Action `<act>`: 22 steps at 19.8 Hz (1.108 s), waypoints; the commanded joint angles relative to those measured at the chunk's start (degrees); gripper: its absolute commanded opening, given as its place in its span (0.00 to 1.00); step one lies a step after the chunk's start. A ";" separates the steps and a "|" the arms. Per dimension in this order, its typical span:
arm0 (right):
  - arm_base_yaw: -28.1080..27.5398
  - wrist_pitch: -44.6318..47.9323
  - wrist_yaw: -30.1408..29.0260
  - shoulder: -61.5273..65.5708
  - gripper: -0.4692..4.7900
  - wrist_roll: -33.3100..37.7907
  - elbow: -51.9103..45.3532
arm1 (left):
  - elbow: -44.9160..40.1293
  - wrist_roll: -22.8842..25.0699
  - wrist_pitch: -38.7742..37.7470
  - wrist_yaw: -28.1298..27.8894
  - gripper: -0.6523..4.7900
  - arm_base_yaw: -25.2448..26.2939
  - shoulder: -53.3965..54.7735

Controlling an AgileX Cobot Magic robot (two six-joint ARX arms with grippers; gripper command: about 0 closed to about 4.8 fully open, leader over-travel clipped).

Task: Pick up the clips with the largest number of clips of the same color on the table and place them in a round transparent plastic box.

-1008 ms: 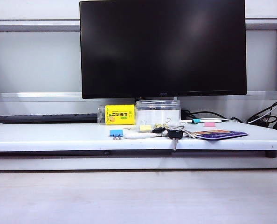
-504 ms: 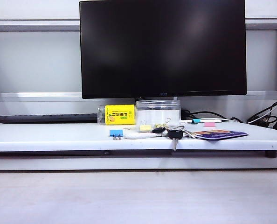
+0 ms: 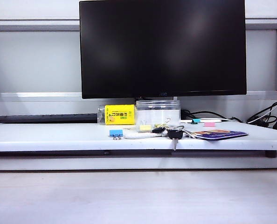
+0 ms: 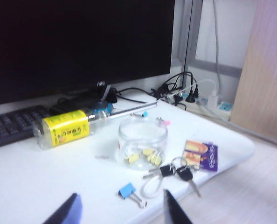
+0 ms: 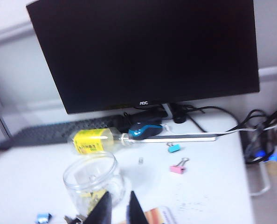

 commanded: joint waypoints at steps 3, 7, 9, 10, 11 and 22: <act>0.33 8.20 0.31 -0.31 0.18 4.55 -7.41 | -5.88 1.36 6.05 -0.68 0.55 0.02 0.02; 0.35 7.21 1.66 -0.31 0.13 4.50 -12.50 | -9.53 1.11 6.10 -1.42 0.51 0.02 0.02; 0.35 4.13 3.26 -0.31 0.11 3.67 -12.61 | -10.25 0.92 6.08 -1.44 0.48 0.00 0.02; 0.33 2.01 4.50 -0.31 0.11 2.56 -12.61 | -10.73 0.94 6.10 -1.44 0.44 0.00 0.02; 0.35 0.90 5.07 -0.31 0.10 2.10 -12.61 | -11.04 0.94 6.08 -1.44 0.44 0.00 0.02; 0.33 -9.64 11.93 -0.28 0.09 1.07 -12.61 | -13.70 2.40 3.72 -1.46 0.11 0.02 0.04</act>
